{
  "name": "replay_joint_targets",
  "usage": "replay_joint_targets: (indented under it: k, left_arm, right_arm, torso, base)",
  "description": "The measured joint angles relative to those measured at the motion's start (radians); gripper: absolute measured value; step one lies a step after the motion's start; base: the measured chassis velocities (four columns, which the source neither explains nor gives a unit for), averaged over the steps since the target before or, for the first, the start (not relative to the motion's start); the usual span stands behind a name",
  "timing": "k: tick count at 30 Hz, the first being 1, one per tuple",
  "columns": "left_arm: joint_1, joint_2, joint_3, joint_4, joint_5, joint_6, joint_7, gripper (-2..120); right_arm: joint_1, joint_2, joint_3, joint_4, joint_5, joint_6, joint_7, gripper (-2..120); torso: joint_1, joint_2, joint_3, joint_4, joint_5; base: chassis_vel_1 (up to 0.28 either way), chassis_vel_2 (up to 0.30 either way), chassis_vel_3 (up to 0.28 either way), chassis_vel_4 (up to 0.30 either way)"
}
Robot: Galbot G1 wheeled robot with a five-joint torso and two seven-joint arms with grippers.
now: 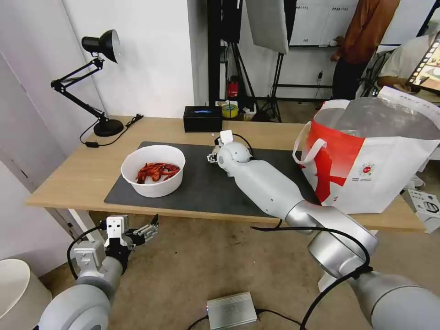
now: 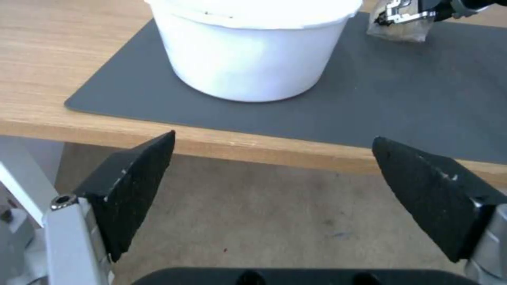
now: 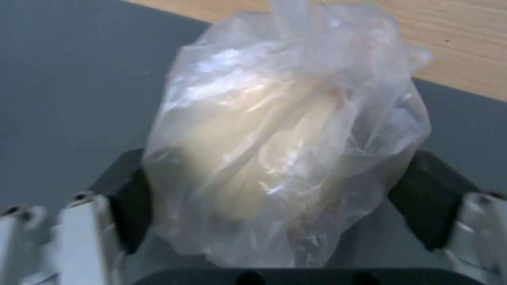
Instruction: Pick up the trash from the table and place it into the takeout bag.
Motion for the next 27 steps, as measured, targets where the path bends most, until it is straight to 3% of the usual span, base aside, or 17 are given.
replay_joint_targets:
  k: [1,4,11,13,17,20,23,24,27]
  left_arm:
    - [0.0,0.0,0.0,0.0,0.0,0.0,0.0,100]
    - [-0.002,0.001,0.0,0.0,0.0,0.0,0.0,100]
    - [-0.005,0.004,0.0,0.0,0.0,0.0,0.0,100]
    - [-0.005,0.005,0.0,-0.001,0.0,0.0,0.0,100]
    - [-0.006,0.006,0.0,-0.001,0.0,0.0,0.001,100]
    - [-0.006,0.004,0.001,-0.002,-0.001,-0.001,0.001,100]
    - [0.001,0.005,-0.002,-0.006,-0.003,-0.001,-0.001,100]
    - [0.001,0.005,-0.002,-0.006,-0.003,-0.001,-0.001,100]
    - [0.003,0.009,-0.005,-0.007,-0.004,-0.001,-0.003,100]
  right_arm:
    - [0.0,0.0,0.0,0.0,0.0,0.0,0.0,87]
    - [-0.002,-0.005,0.001,0.007,0.001,0.003,0.005,70]
    - [-0.013,-0.013,0.008,0.03,0.006,0.004,0.015,48]
    - [-0.017,-0.021,0.017,0.054,0.013,0.007,0.018,37]
    - [-0.019,-0.036,0.023,0.099,0.034,0.009,0.032,27]
    - [-0.024,-0.058,0.028,0.156,0.049,0.008,0.058,18]
    - [-0.047,-0.126,0.04,0.309,0.085,-0.018,0.141,7]
    - [-0.047,-0.126,0.04,0.309,0.085,-0.018,0.141,7]
    - [-0.063,-0.215,0.035,0.485,0.144,-0.047,0.225,4]
  torso:
    - [0.0,0.0,0.0,0.0,0.0]
    - [0.0,0.0,0.0,0.0,0.0]
    - [0.0,0.0,0.0,0.0,0.0]
    - [0.0,0.0,0.0,0.0,0.0]
    - [0.0,0.0,0.0,0.0,0.0]
    - [0.0,0.0,0.0,0.0003,0.0]
    - [0.0,0.0,0.0,0.0002,0.0002]
    - [0.0,0.0,0.0,0.0002,0.0002]
    - [0.0,0.0,0.0,-0.0001,0.0003]
  base:
    - [0.0,0.0,0.0,0.0]
    - [0.0,0.0,0.0,0.0]
    - [0.0,0.0,0.0,0.0]
    - [0.0,0.0,0.0,0.0]
    - [0.0,0.0,0.0,0.0]
    - [0.0,0.0,0.0,0.0]
    - [0.0,0.0,0.0,0.0]
    - [0.0,0.0,0.0,0.0]
    - [0.0,0.0,0.0,0.0]
